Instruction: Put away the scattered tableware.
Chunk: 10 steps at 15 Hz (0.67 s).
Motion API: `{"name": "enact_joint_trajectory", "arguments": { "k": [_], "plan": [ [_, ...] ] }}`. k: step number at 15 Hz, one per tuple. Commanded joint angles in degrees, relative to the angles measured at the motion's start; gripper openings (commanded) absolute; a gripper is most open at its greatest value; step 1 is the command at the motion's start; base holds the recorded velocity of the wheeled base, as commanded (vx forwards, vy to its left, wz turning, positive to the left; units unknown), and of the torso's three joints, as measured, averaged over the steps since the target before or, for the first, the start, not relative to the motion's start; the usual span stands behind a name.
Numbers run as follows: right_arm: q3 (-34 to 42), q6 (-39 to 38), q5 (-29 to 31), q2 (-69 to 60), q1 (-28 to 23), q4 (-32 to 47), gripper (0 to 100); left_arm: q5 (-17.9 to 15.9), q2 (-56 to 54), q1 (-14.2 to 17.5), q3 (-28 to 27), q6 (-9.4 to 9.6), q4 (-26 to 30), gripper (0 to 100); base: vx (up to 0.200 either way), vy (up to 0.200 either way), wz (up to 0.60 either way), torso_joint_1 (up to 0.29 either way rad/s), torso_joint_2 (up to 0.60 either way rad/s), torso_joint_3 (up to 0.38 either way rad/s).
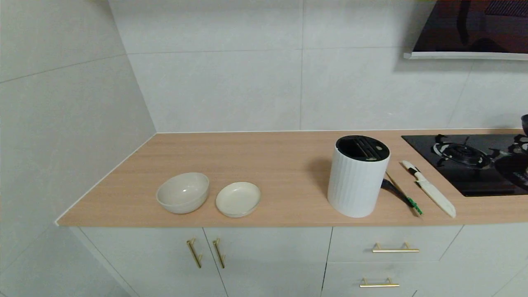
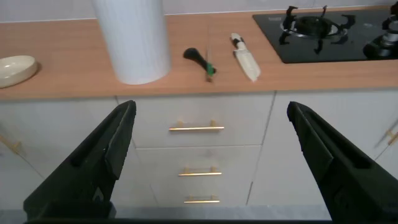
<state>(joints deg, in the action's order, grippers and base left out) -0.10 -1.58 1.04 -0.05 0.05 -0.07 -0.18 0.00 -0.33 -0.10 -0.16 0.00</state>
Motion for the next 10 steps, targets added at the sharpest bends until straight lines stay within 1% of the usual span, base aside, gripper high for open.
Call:
{"name": "enact_joint_trajectory", "arguments": {
  "k": [1, 10],
  "plan": [
    [0.01, 0.00, 0.02, 0.05, 0.04, -0.01, 100, 0.01, 0.09, -0.02, 0.01, -0.02, 0.00, 100, 0.000, 0.200, 0.00, -0.002, 0.00, 0.007],
    [0.01, 0.00, 0.02, 0.05, 0.04, -0.01, 100, 0.01, 0.09, -0.02, 0.01, -0.02, 0.00, 100, 0.000, 0.200, 0.00, 0.002, 0.00, 0.001]
  ]
}}
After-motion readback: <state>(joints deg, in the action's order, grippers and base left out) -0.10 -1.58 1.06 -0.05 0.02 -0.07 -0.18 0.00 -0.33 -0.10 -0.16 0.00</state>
